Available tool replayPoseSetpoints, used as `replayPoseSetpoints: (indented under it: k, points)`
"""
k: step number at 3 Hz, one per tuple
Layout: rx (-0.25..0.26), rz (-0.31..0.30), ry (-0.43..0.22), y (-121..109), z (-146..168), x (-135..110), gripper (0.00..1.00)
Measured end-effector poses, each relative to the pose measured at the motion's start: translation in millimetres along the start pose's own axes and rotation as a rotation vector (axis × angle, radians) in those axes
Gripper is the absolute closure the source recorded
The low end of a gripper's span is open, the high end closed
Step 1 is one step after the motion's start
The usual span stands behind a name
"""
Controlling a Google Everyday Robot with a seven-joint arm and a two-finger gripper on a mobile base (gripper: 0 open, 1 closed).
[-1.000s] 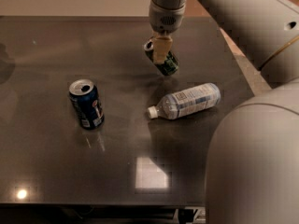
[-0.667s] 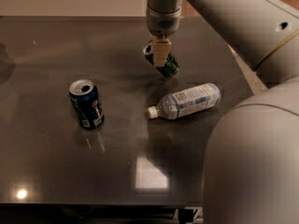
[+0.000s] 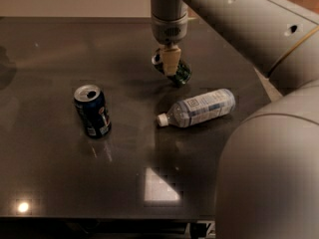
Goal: Knock green can over
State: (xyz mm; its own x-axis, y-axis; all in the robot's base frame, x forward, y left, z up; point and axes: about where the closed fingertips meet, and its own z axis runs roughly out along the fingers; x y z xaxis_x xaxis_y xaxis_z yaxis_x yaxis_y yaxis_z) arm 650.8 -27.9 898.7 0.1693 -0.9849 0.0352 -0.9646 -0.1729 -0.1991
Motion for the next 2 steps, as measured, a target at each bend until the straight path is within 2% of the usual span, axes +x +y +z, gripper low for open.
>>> replayPoseSetpoints:
  k: [1,2]
  points:
    - [-0.009,-0.033,0.015,4.2,5.3,-3.6,0.14]
    - [-0.020,-0.060,0.029,8.1,10.4,-6.1,0.00]
